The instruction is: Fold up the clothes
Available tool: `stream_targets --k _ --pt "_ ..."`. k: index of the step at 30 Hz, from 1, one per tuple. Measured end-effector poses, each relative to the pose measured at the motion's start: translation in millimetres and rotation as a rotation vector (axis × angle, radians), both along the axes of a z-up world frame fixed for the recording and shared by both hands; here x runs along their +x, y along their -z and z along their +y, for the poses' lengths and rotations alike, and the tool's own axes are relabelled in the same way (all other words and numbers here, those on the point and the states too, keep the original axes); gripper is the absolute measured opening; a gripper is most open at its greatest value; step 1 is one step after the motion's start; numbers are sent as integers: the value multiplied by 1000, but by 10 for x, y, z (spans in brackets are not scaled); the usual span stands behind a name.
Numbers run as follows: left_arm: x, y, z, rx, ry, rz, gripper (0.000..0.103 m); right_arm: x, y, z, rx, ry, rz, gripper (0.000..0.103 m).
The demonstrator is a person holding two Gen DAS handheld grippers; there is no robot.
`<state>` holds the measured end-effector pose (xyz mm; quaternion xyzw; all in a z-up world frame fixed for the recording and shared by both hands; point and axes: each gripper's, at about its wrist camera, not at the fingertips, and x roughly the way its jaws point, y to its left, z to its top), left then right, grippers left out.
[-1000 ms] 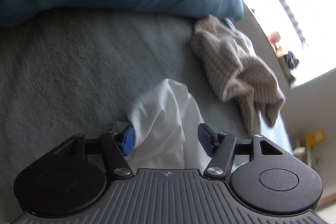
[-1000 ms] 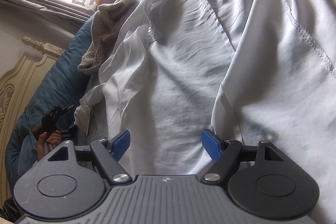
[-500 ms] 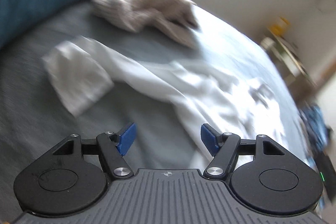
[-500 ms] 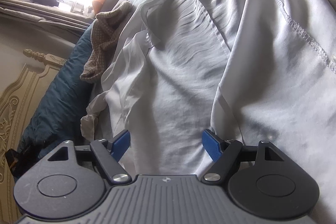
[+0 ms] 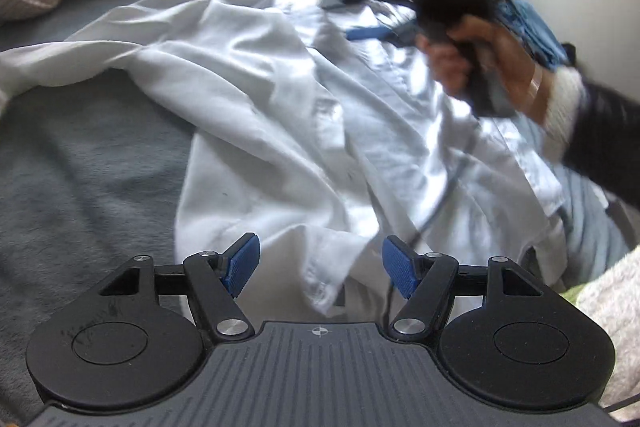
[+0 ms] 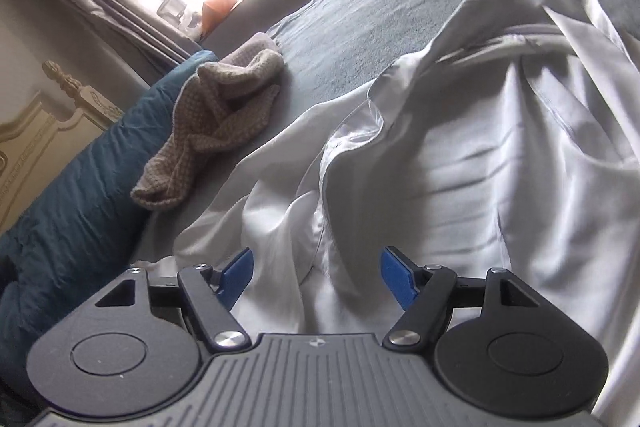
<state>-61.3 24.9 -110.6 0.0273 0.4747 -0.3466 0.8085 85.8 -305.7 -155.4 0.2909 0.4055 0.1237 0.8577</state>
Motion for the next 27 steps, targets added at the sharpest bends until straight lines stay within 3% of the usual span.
stream_targets --k 2,4,5,6,7,10,12,14,15,16,23,27 --pt "-26 35 -50 17 30 -14 68 164 56 58 -53 -9 19 63" --pt "-52 69 -101 34 60 -27 68 277 135 96 -85 -27 62 36" --pt "-50 86 -109 36 66 -34 68 307 150 109 -86 -35 73 15" --pt "-41 101 -110 35 67 -40 68 322 151 118 -76 -42 76 5" --pt "-33 117 -112 33 69 -47 67 335 127 116 -54 -47 68 2" --pt "45 156 -75 7 48 -34 60 407 -83 68 46 -43 10 0" --pt "119 172 -21 -11 24 -18 44 520 -255 53 99 -40 -27 0" --pt "188 181 51 -35 -3 -4 35 685 -414 57 141 -36 -56 0" --pt "221 178 103 -56 -23 2 23 800 -491 70 155 -32 -65 0" --pt "255 174 159 -78 -45 8 20 909 -561 89 164 -31 -76 0" --pt "508 204 576 -237 -252 80 16 1787 -741 454 150 -9 -125 0" --pt "626 339 766 -263 -371 147 16 2196 -496 728 148 -23 -89 3"
